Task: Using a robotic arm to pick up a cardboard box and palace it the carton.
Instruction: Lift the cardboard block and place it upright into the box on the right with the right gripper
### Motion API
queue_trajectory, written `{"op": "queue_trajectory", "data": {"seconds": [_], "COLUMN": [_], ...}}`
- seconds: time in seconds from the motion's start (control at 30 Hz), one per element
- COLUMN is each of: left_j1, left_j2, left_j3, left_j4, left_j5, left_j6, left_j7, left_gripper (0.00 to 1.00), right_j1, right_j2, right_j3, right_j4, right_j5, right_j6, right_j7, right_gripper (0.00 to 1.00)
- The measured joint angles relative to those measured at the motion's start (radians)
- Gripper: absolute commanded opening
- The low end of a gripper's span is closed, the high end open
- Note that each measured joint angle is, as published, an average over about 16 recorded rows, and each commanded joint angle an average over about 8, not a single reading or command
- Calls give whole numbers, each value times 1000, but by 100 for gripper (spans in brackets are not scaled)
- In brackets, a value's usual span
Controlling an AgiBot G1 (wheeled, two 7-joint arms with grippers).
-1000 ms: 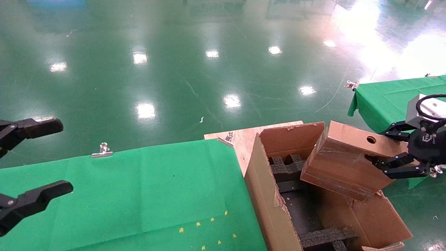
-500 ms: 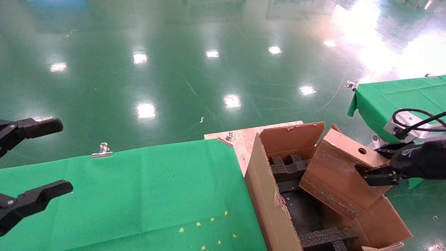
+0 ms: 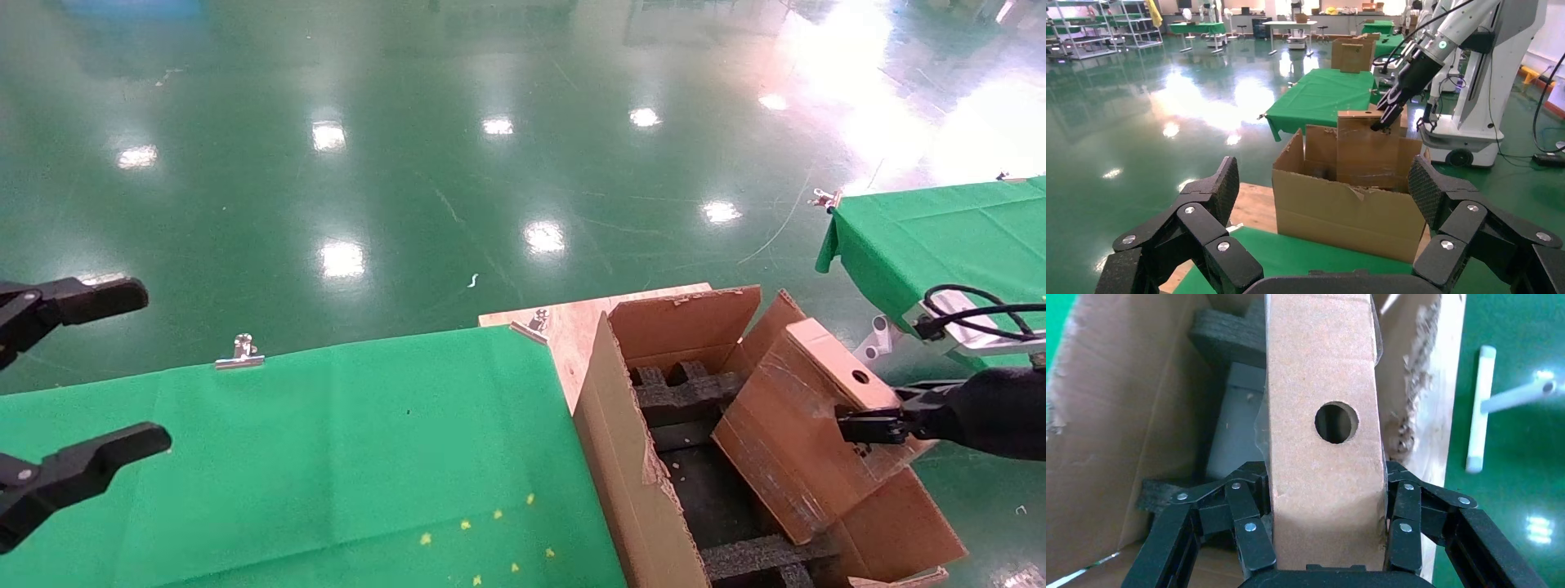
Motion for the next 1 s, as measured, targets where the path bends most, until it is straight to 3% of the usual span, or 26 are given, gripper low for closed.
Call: {"op": "queue_trajectory", "data": {"seconds": [1.0], "left_j1": [0], "left_j2": [0], "left_j3": [0], "left_j4": [0], "left_j5": [0], "left_j6": [0], "left_j7": [0], "left_gripper": [100], "right_j1": [-98], "right_j2": [-109], "right_j3": [-85], "right_j4": [4], "right_j5": [-256], "right_j6": [175], "right_j7": [374], "right_gripper": [0]}}
